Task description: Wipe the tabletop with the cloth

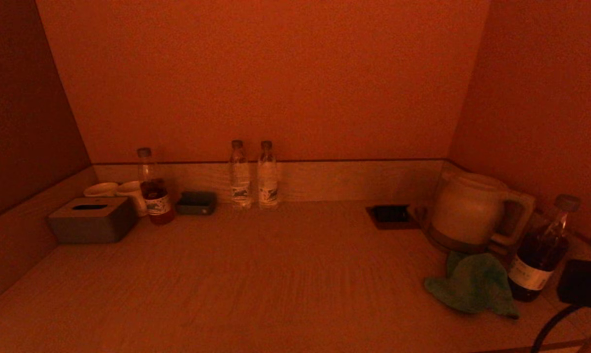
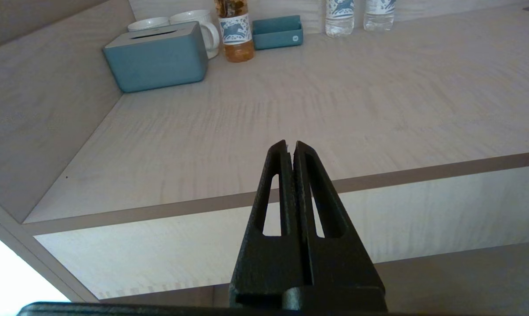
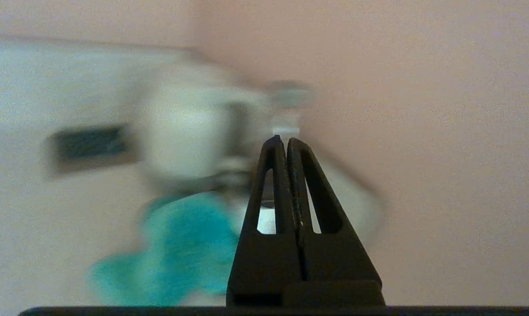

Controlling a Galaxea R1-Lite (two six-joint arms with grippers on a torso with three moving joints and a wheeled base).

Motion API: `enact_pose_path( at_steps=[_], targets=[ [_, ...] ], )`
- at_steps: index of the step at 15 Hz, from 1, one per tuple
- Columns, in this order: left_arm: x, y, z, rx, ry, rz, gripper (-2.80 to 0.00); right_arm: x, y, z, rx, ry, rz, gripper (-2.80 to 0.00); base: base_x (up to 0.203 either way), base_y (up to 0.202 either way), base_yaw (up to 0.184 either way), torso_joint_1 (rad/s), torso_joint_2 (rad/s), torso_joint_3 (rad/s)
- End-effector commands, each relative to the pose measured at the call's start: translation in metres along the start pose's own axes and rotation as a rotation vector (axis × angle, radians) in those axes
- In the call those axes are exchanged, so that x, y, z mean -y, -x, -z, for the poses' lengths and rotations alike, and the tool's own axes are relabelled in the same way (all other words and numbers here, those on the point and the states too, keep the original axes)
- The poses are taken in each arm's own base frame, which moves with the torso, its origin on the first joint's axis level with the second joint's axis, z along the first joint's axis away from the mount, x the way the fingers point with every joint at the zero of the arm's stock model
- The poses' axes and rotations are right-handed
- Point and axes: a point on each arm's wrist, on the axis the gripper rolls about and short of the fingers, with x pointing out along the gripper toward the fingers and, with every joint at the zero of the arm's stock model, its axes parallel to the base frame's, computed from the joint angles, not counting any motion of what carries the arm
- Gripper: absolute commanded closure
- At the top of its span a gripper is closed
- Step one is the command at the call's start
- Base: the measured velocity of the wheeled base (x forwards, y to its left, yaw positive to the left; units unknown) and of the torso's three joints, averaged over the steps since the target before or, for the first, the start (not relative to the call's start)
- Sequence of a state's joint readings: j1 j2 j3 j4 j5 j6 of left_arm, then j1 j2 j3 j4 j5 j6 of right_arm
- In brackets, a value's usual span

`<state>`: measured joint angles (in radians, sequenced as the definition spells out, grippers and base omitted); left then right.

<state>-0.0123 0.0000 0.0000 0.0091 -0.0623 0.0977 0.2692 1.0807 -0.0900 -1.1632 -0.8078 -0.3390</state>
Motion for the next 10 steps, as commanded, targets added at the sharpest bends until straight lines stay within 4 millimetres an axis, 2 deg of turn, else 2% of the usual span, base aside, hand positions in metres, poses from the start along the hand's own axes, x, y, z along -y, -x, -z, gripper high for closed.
enact_pose_path(
  at_steps=[1,3,7,8,10],
  targets=[
    [0.0,0.0,0.0,0.0,-0.001,0.0,0.0,0.031,0.017,-0.002,0.057,-0.068,0.146,0.0,0.0,0.0,0.0,0.0,0.0,0.0],
    [0.0,0.0,0.0,0.0,-0.001,0.0,0.0,0.042,0.024,0.004,0.032,-0.021,0.202,0.0,0.0,0.0,0.0,0.0,0.0,0.0],
    [0.0,0.0,0.0,0.0,-0.001,0.0,0.0,0.078,0.071,0.013,0.107,-0.041,0.368,0.0,0.0,0.0,0.0,0.0,0.0,0.0],
    [0.0,0.0,0.0,0.0,-0.001,0.0,0.0,0.082,0.08,0.017,0.118,-0.04,0.399,0.0,0.0,0.0,0.0,0.0,0.0,0.0],
    [0.0,0.0,0.0,0.0,-0.001,0.0,0.0,0.083,0.085,0.023,0.097,-0.009,0.426,0.0,0.0,0.0,0.0,0.0,0.0,0.0]
  ],
)
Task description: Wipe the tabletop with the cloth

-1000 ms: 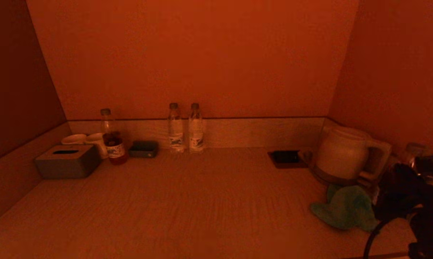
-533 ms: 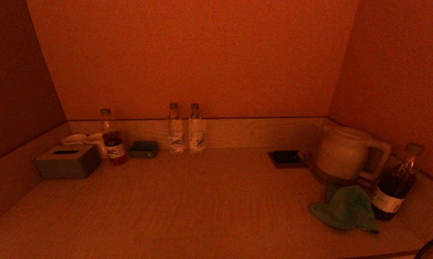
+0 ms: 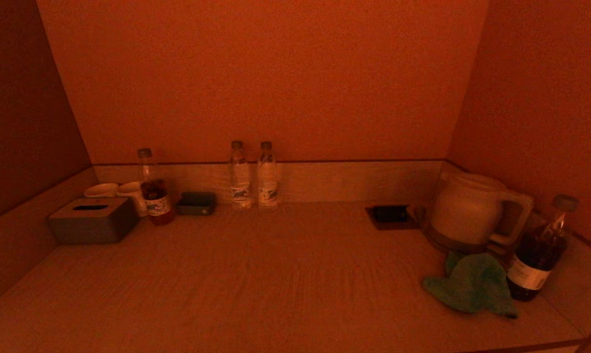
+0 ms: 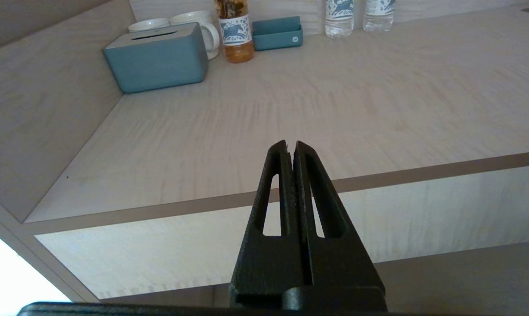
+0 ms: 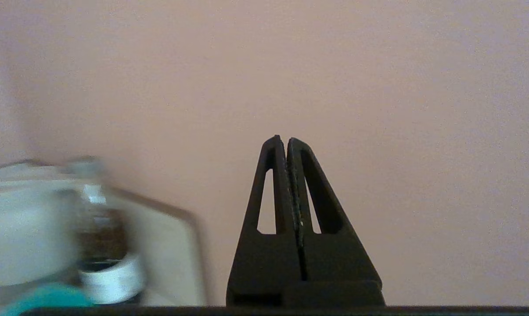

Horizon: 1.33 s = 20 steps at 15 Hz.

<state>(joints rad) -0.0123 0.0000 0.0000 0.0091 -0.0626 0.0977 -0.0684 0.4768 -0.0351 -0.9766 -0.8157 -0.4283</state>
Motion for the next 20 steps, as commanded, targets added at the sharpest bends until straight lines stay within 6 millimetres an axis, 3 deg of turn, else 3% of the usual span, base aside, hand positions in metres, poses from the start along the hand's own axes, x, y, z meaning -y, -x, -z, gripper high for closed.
enact_pose_path(
  at_steps=[1,11,13,17,20],
  targets=[
    [0.0,0.0,0.0,0.0,-0.001,0.002,0.0,0.007,0.012,0.016,-0.069,0.1,-0.023,0.0,0.0,0.0,0.0,0.0,0.0,0.0],
    [0.0,0.0,0.0,0.0,-0.001,0.0,0.0,0.035,0.047,0.033,0.003,0.062,-0.399,0.0,0.0,0.0,0.0,0.0,0.0,0.0],
    [0.0,0.0,0.0,0.0,-0.001,0.0,0.0,0.036,0.048,0.029,-0.001,0.063,-0.464,0.0,0.0,0.0,0.0,0.0,0.0,0.0],
    [0.0,0.0,0.0,0.0,0.001,0.0,0.0,0.032,0.054,0.033,-0.03,0.08,-0.762,0.0,0.0,0.0,0.0,0.0,0.0,0.0],
    [0.0,0.0,0.0,0.0,-0.001,0.0,0.0,0.031,0.057,0.038,-0.091,0.044,-0.844,0.0,0.0,0.0,0.0,0.0,0.0,0.0]
  ],
)
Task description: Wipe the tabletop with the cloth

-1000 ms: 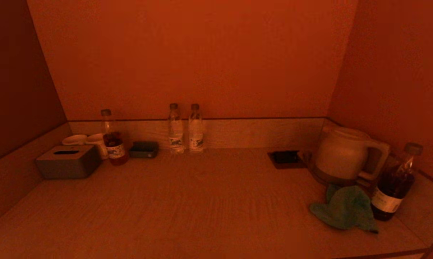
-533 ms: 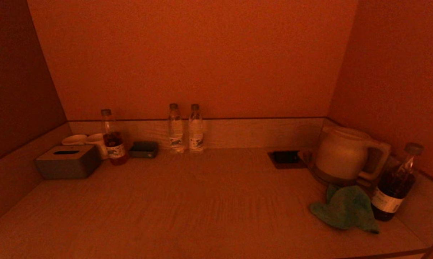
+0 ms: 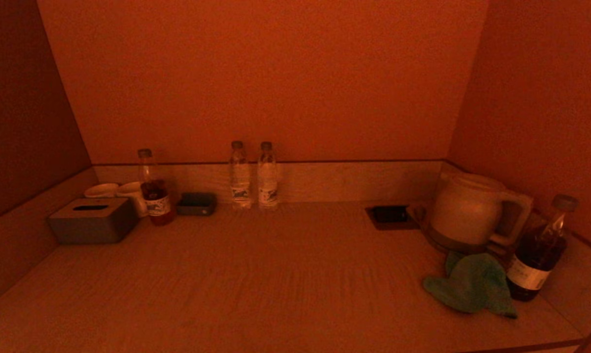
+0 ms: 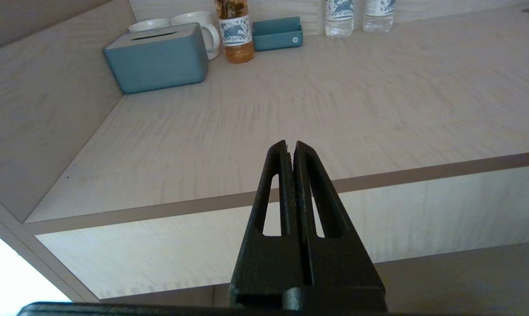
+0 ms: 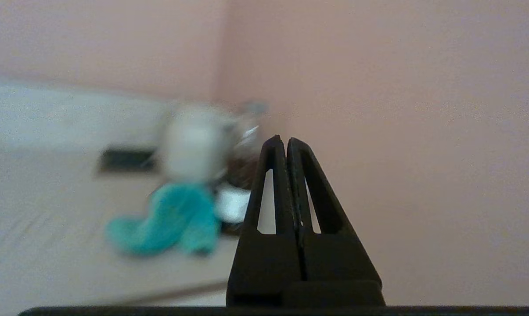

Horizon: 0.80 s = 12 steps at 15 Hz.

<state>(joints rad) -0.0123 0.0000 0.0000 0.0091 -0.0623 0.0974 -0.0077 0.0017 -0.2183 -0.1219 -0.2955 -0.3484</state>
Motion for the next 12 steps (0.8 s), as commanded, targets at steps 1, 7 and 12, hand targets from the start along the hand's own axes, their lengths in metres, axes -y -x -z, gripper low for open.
enact_pose_path(
  at_steps=[1,7,12],
  targets=[
    [0.0,0.0,0.0,0.0,-0.001,0.0,0.0,-0.012,0.004,0.021,-0.168,-0.069,-0.284,0.0,0.0,0.0,0.0,0.0,0.0,0.0],
    [0.0,0.0,0.0,0.0,-0.001,0.0,0.0,-0.015,0.005,0.027,-0.211,-0.135,-0.337,0.0,0.0,0.0,0.0,0.0,0.0,0.0],
    [0.0,0.0,0.0,0.0,-0.001,0.002,0.0,-0.017,0.004,0.032,-0.229,-0.142,-0.348,0.0,0.0,0.0,0.0,0.0,0.0,0.0]
  ],
)
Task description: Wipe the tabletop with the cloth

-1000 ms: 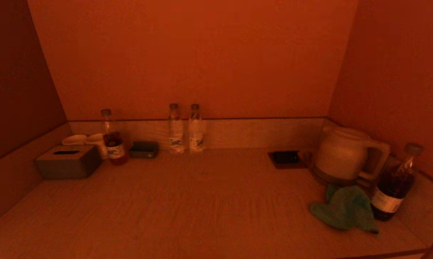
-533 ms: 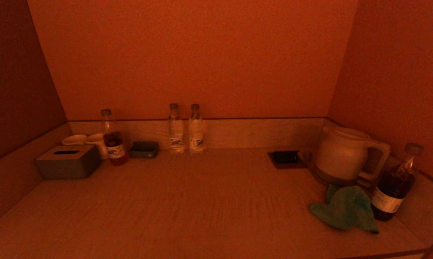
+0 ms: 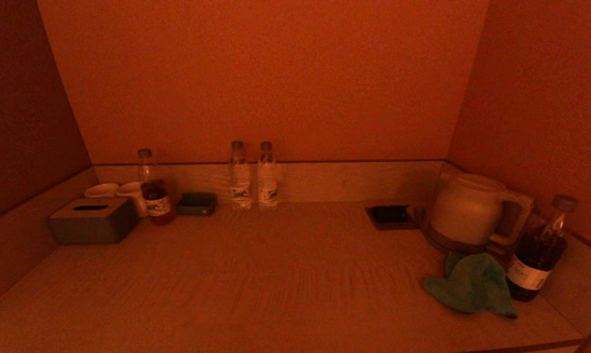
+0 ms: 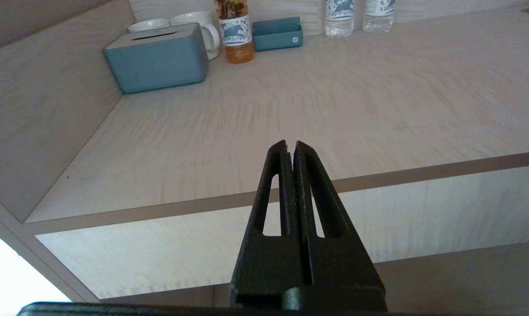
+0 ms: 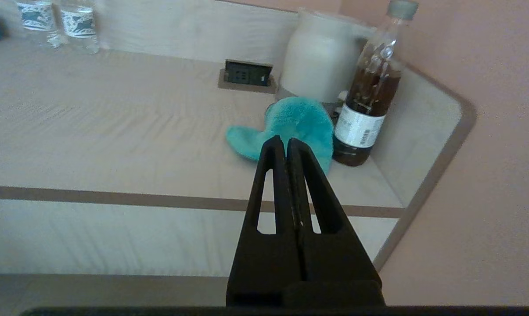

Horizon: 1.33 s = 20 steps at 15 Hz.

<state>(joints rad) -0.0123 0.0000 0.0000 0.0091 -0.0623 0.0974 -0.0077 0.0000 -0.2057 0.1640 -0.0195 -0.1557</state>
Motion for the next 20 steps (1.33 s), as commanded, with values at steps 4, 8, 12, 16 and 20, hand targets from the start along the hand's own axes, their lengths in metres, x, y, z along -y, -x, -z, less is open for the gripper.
enact_pose_path(
  at_steps=[4,8,12,16,20],
  targets=[
    [0.0,0.0,0.0,0.0,-0.001,0.0,0.0,-0.003,-0.006,0.015,-0.05,-0.002,-0.032,0.0,0.0,0.0,0.0,0.0,0.0,0.0],
    [0.0,0.0,0.0,0.0,-0.001,0.0,0.0,-0.003,-0.006,0.015,-0.05,-0.072,-0.027,0.0,0.0,0.0,0.0,0.0,0.0,0.0],
    [0.0,0.0,0.0,0.0,-0.001,0.0,0.0,-0.004,-0.009,0.023,-0.079,-0.083,-0.027,0.0,0.0,0.0,0.0,0.0,0.0,0.0],
    [0.0,0.0,0.0,0.0,-0.001,0.0,0.0,-0.005,-0.011,0.026,-0.061,-0.088,-0.022,0.0,0.0,0.0,0.0,0.0,0.0,0.0],
    [0.0,0.0,0.0,0.0,-0.001,0.0,0.0,-0.005,-0.014,0.031,-0.042,-0.094,-0.016,0.0,0.0,0.0,0.0,0.0,0.0,0.0]
  ],
)
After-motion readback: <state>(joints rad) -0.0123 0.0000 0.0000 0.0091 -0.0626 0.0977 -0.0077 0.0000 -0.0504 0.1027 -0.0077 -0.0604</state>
